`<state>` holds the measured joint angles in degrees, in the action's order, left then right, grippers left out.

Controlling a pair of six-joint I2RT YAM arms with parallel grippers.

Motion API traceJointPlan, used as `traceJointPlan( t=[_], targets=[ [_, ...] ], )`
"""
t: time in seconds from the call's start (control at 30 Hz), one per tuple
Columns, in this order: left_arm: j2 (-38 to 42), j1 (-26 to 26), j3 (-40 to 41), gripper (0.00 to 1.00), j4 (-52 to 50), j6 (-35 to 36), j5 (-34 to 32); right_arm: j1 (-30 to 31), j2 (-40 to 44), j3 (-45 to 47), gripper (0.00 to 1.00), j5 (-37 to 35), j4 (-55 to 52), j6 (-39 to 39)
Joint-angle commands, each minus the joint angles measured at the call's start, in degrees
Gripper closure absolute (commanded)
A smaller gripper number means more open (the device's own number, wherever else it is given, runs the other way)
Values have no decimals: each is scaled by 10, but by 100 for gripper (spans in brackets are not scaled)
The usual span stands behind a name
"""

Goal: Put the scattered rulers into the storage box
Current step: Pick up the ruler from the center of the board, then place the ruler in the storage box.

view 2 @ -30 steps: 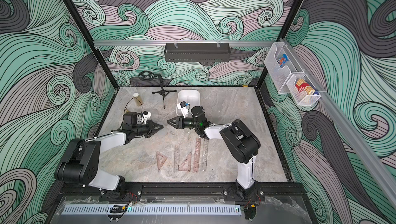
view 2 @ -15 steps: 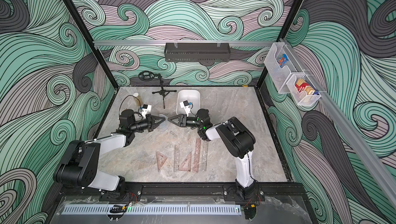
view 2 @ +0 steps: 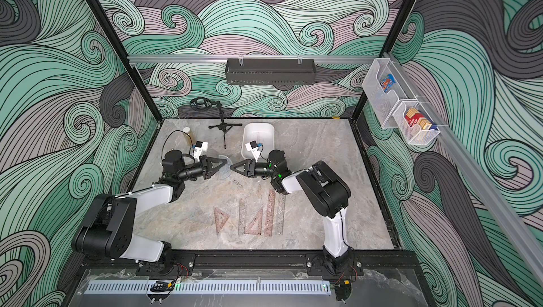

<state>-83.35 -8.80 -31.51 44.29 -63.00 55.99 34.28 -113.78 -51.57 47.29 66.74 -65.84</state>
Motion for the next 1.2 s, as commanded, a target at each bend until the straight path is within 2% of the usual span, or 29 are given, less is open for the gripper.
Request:
traceJointPlan(
  t=[0.0, 0.17, 0.27, 0.43, 0.53, 0.57, 0.6, 0.63, 0.67, 0.77, 0.9, 1.03, 1.17],
  targets=[
    [7, -10, 7, 100, 20, 5, 5, 4, -1, -2, 64, 12, 58, -35],
    [0, -19, 6, 100, 26, 4, 0, 6, -1, -4, 74, 18, 82, -59],
    [-1, -22, 3, 100, 26, 4, -2, 6, 4, -2, 85, 18, 79, -59],
    [0, -24, -6, 99, -5, 28, -8, -3, 20, -7, 100, 16, 14, -19],
    [8, -23, -37, 55, -117, 106, -28, -22, 33, -31, 100, 4, -126, 77],
    [14, -23, -56, 38, -183, 148, -49, -33, 38, -53, 100, -12, -217, 140],
    [14, -23, -74, 29, -242, 188, -75, -45, 40, -82, 100, -38, -309, 205],
    [14, -23, -88, 25, -280, 216, -92, -55, 39, -111, 100, -67, -380, 258],
    [34, -23, -101, 23, -318, 241, -117, -69, 34, -144, 100, -105, -444, 301],
    [39, -23, -113, 21, -379, 280, -173, -109, 4, -216, 100, -161, -507, 347],
    [35, -23, -111, 21, -420, 307, -221, -128, -52, -328, 100, -249, -593, 413],
    [33, -23, -105, 21, -431, 316, -242, -134, -126, -425, 100, -271, -651, 434],
    [30, -23, -99, 21, -435, 318, -254, -128, -179, -484, 100, -258, -671, 431]
  ],
)
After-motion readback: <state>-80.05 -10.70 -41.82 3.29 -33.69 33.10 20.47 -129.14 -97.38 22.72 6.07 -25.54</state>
